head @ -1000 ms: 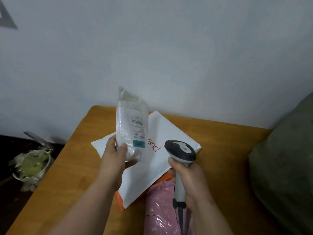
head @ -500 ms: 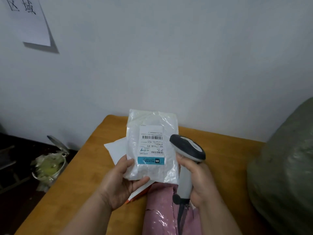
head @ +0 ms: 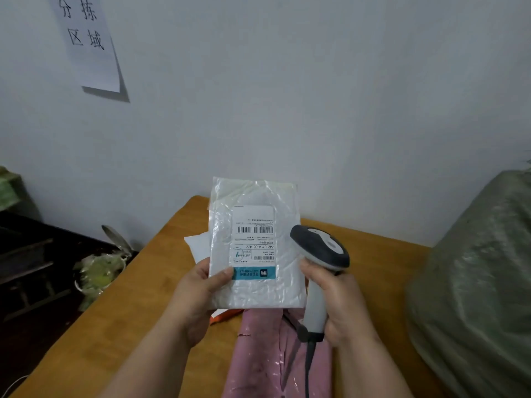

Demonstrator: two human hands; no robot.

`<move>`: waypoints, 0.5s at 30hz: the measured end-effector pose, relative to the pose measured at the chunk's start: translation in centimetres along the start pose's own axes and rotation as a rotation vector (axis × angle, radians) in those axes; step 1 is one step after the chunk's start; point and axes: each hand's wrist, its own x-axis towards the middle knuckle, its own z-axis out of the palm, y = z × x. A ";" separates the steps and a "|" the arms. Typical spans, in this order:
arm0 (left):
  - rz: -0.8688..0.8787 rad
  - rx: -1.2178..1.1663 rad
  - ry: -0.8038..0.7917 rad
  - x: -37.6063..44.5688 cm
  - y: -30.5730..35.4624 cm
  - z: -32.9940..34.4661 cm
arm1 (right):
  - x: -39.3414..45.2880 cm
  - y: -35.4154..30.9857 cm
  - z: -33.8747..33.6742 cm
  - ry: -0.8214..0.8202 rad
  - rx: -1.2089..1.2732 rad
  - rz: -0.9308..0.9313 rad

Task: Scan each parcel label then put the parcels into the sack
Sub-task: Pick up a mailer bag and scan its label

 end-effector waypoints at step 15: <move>0.081 -0.047 0.000 -1.0 2.9 -0.7 | -3.3 -2.5 2.7 -0.094 -0.189 -0.069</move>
